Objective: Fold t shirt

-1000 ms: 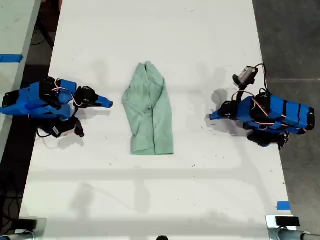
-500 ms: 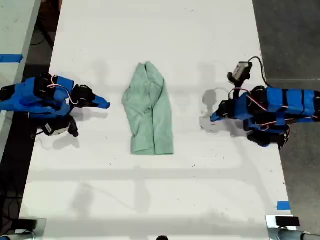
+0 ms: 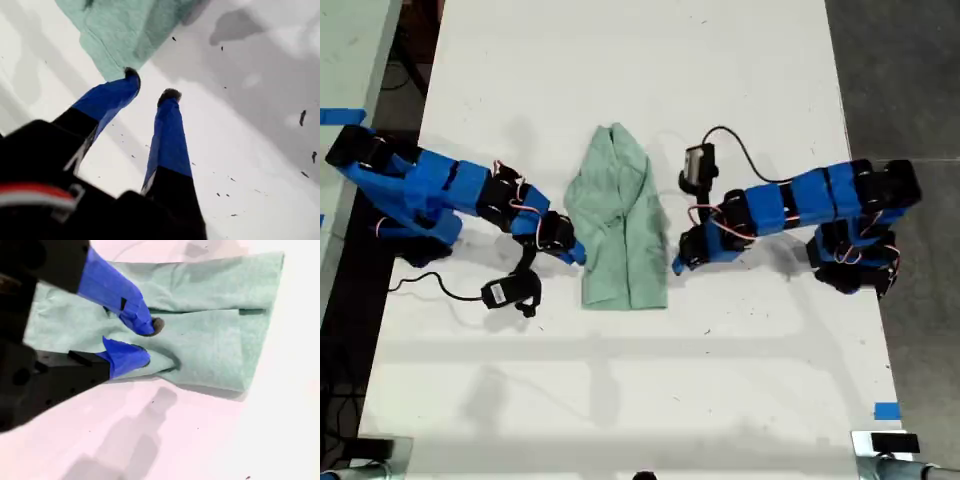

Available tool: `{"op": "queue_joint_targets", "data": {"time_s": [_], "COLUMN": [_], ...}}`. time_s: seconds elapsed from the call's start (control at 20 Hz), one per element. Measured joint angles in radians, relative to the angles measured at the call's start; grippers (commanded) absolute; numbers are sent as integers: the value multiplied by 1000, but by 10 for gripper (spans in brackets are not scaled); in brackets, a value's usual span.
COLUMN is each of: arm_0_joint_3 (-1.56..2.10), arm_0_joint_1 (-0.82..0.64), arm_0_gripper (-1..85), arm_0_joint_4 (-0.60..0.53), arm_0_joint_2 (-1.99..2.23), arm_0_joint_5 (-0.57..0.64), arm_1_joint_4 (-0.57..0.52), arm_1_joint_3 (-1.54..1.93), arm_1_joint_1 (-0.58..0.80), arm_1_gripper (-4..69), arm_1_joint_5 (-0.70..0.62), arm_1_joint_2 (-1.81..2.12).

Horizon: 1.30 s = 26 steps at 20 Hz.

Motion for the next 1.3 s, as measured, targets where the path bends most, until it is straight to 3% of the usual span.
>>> {"op": "queue_joint_targets", "data": {"time_s": [0.15,0.55,0.7,0.95,1.0,1.05,1.1,1.3], "arm_0_joint_3": [-103,-325,-420,-469,-472,-472,-472,-476], "arm_0_joint_1": [25,83,89,89,89,89,89,91], "arm_0_gripper": [83,98,-1,-2,-2,-2,-2,-2], "arm_0_joint_4": [-25,-46,-46,-29,-28,-26,-26,-25], "arm_0_joint_2": [-186,-548,-641,-675,-675,-675,-675,-681], "arm_0_joint_5": [0,-28,-34,-25,-25,-21,-20,-17], "arm_1_joint_4": [72,64,61,63,63,63,60,44], "arm_1_joint_3": [-152,-172,-232,-293,-293,-293,-295,-318], "arm_1_joint_1": [-15,-29,-40,-49,-51,-52,-52,-60], "arm_1_gripper": [196,256,268,275,243,55,8,9], "arm_1_joint_5": [14,21,17,21,17,17,17,23], "arm_1_joint_2": [-137,-193,-247,-333,-345,-359,-377,-425]}}
